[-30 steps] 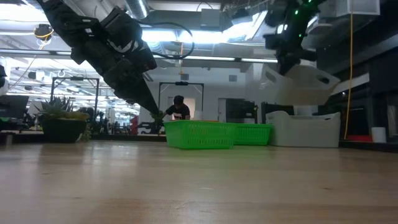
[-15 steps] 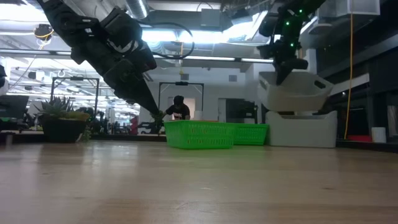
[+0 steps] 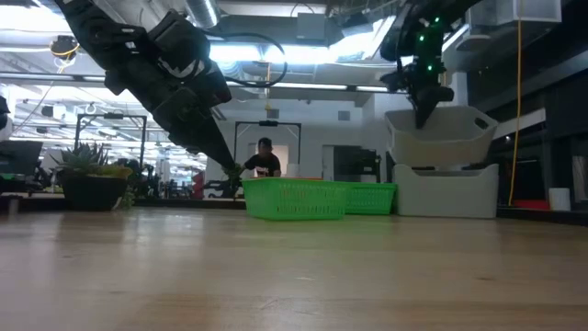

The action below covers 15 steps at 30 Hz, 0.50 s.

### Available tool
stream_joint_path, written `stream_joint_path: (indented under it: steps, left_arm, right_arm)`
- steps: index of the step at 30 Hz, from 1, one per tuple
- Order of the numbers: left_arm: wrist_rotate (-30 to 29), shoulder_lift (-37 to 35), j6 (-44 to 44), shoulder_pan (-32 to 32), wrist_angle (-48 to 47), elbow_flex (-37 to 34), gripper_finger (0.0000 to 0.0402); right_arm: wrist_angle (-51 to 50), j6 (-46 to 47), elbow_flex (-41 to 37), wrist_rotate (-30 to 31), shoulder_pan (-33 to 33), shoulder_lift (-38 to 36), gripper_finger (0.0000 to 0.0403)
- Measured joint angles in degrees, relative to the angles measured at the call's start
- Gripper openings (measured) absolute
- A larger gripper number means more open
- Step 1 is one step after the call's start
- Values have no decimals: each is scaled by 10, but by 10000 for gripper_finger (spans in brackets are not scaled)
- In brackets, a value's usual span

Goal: Stack baskets by color
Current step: Stack the gray bin on the stacked gray bin

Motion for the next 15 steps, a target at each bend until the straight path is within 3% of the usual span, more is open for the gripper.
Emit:
stream_joint_path:
  steps: [7, 12, 15]
  left_arm:
    - [0, 0, 0, 0, 0, 0, 0]
    - [0, 0, 0, 0, 0, 0, 0]
    - [0, 0, 0, 0, 0, 0, 0]
  right_arm:
    - [-9, 48, 0, 1, -21, 36, 0]
    - [-14, 63, 0, -58, -39, 51, 0]
    - [-13, 72, 0, -60, -42, 57, 0]
